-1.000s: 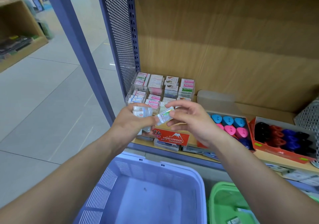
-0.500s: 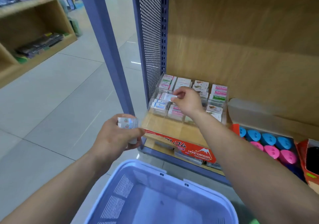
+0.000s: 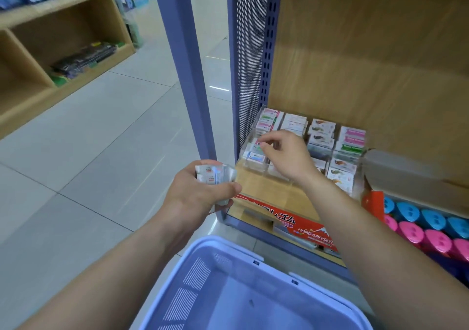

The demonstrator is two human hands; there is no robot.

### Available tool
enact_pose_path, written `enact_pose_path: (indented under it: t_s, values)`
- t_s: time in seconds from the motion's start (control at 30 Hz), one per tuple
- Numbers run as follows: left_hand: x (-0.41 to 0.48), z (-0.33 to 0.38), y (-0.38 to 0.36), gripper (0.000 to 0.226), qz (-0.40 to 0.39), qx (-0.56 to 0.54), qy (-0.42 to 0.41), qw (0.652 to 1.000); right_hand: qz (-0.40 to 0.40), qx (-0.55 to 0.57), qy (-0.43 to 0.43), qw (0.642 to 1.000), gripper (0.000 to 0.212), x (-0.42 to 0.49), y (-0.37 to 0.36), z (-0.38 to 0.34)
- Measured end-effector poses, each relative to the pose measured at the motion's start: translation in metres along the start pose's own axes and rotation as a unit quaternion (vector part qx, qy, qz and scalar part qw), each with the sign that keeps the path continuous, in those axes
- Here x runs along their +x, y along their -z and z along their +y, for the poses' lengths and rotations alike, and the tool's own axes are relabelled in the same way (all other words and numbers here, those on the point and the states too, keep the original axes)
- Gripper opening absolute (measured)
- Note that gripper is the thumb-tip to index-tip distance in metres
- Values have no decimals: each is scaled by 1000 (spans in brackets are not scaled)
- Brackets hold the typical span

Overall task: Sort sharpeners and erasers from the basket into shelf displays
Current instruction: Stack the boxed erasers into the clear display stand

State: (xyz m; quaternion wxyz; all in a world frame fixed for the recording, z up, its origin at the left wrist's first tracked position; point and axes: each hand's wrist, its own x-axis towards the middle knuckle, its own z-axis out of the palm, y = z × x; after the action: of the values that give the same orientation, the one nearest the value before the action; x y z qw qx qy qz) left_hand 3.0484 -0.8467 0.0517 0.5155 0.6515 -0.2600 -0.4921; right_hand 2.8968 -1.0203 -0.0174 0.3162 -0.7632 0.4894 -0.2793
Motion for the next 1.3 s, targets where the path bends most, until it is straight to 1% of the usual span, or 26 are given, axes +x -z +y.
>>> enact_pose_path:
  t_s: [0.03, 0.1, 0.13, 0.17, 0.2, 0.3, 0.37, 0.47, 0.63, 0.73, 0.83, 0.9, 1.0, 1.03, 1.1, 1.23, 1.27, 1.3]
  values:
    - [-1, 0, -1, 46, -1, 4, -2, 1000, -37, 88, -8, 995, 13, -17, 8, -16]
    - [-3, 0, -4, 47, 2, 14, -9, 1000, -146, 235, -38, 960, 14, -47, 24, -46]
    - [-4, 0, -5, 47, 2, 20, -14, 1000, -192, 272, -49, 942, 16, -59, 30, -58]
    - [-7, 0, -7, 47, -2, 28, -20, 999, -222, 285, -53, 931, 18, -68, 35, -65]
    - [-10, 1, -10, 46, -10, 37, -28, 999, -235, 285, -53, 928, 19, -74, 39, -71]
    - [-20, 3, -17, 47, -31, 39, -37, 998, -223, 290, -55, 929, 21, -80, 49, -75]
    - [-24, 5, -20, 48, -34, 17, -34, 999, -212, 328, -63, 918, 22, -83, 57, -73]
    - [-27, 9, -23, 43, -26, -9, -39, 999, -186, 366, -74, 909, 23, -90, 69, -68]
    - [-28, 14, -27, 35, -7, -10, -60, 998, -140, 402, -82, 901, 18, -103, 79, -60]
    - [-28, 15, -30, 34, -9, -17, -64, 998, -143, 403, -88, 900, 17, -107, 82, -58]
    - [-26, 12, -32, 36, -16, -2, -67, 998, -163, 371, -90, 910, 23, -109, 83, -54]
    - [-26, 9, -32, 36, -22, 19, -66, 997, -175, 363, -99, 910, 26, -111, 82, -49]
    - [-25, 1, -35, 36, -37, 42, -48, 997, -158, 377, -116, 905, 33, -119, 73, -39]
    - [-25, -3, -37, 36, -43, 49, -37, 997, -145, 387, -124, 902, 35, -123, 69, -35]
    - [-23, -11, -39, 36, -58, 69, -15, 996, -128, 426, -145, 884, 31, -130, 62, -28]
    - [-18, -26, -38, 39, -68, 120, 11, 990, -122, 478, -201, 846, 25, -138, 63, -5]
    - [-18, -27, -37, 41, -66, 131, 15, 989, -120, 480, -217, 842, 25, -139, 67, 2]
    - [-18, -27, -35, 44, -67, 138, 19, 988, -115, 469, -231, 844, 26, -138, 70, 9]
